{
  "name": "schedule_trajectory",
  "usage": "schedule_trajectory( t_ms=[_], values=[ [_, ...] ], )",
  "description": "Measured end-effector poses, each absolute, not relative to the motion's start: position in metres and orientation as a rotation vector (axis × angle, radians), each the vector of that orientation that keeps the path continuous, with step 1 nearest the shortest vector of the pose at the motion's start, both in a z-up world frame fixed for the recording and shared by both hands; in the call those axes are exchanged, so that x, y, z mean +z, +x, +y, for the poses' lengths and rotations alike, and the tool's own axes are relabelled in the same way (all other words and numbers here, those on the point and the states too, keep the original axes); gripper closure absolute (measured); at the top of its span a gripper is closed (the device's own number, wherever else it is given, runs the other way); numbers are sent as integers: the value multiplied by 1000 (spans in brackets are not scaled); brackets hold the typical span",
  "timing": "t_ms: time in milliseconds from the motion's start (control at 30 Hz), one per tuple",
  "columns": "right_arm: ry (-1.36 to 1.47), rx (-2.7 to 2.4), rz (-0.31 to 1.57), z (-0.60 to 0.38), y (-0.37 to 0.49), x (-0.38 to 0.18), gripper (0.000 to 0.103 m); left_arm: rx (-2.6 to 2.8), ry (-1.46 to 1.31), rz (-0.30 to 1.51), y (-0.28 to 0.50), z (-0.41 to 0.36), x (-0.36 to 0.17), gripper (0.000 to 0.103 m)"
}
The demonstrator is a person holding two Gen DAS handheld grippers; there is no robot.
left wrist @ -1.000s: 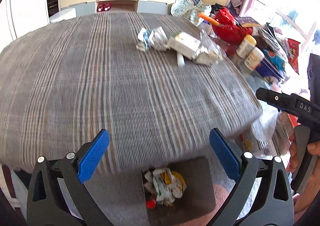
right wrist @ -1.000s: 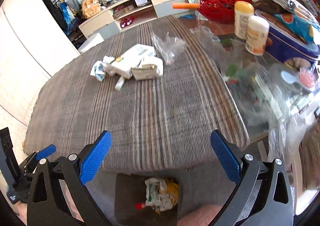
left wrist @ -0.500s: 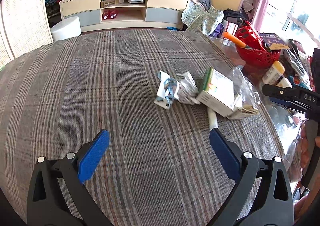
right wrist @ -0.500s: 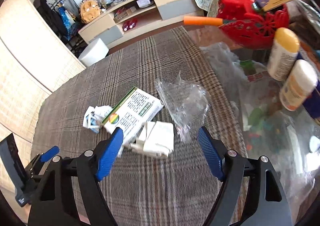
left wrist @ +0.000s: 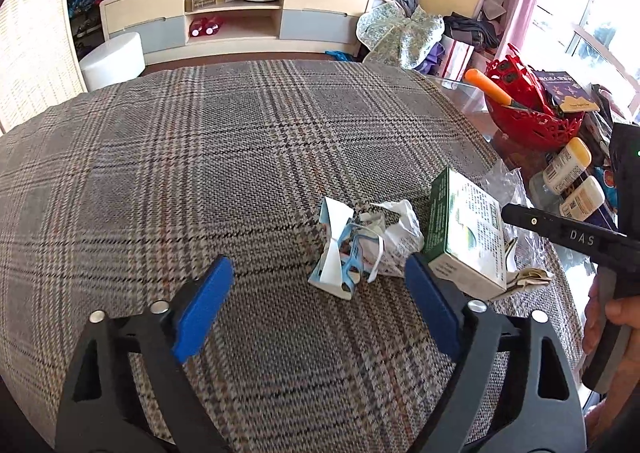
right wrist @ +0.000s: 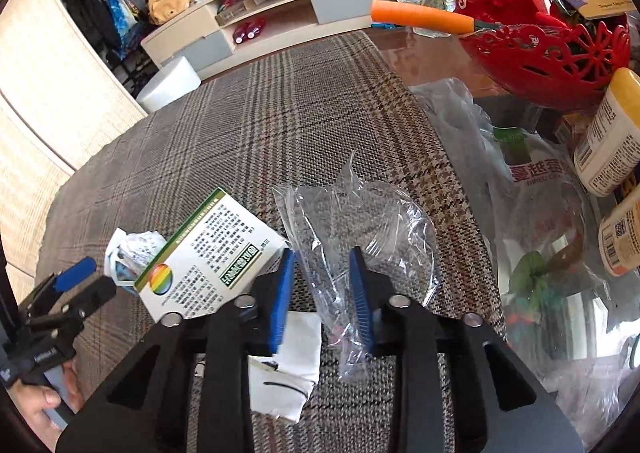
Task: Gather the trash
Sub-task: 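Grasp the clear plastic bag with the right tool while the left tool grasps crumpled white paper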
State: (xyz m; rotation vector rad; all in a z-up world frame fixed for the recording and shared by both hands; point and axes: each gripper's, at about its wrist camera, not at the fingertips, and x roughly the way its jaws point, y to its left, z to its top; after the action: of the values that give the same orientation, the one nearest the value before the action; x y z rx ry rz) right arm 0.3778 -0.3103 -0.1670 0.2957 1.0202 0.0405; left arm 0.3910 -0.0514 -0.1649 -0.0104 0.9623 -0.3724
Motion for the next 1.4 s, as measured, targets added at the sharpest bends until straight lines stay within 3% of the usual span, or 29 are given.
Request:
schedule_trajectory(
  t_ms=[267, 367, 433, 500, 1033, 1400],
  values=[
    [281, 50, 1014, -309, 373, -165, 88, -435, -18, 1011, 403, -62, -173, 51],
    [284, 46, 1012, -312, 367, -163, 90, -448, -16, 1025, 403, -68, -174, 70],
    [274, 43, 1013, -314, 361, -161, 90, -457, -7, 1027, 400, -71, -173, 89],
    [274, 39, 1011, -316, 354, -158, 90, -458, 0, 1030, 395, -74, -171, 96],
    [289, 95, 969, -306, 233, -110, 95, -479, 1, 994, 250, -55, -118, 98],
    [300, 183, 968, -269, 129, -104, 95, -519, -15, 982, 124, -45, -121, 98]
  ],
)
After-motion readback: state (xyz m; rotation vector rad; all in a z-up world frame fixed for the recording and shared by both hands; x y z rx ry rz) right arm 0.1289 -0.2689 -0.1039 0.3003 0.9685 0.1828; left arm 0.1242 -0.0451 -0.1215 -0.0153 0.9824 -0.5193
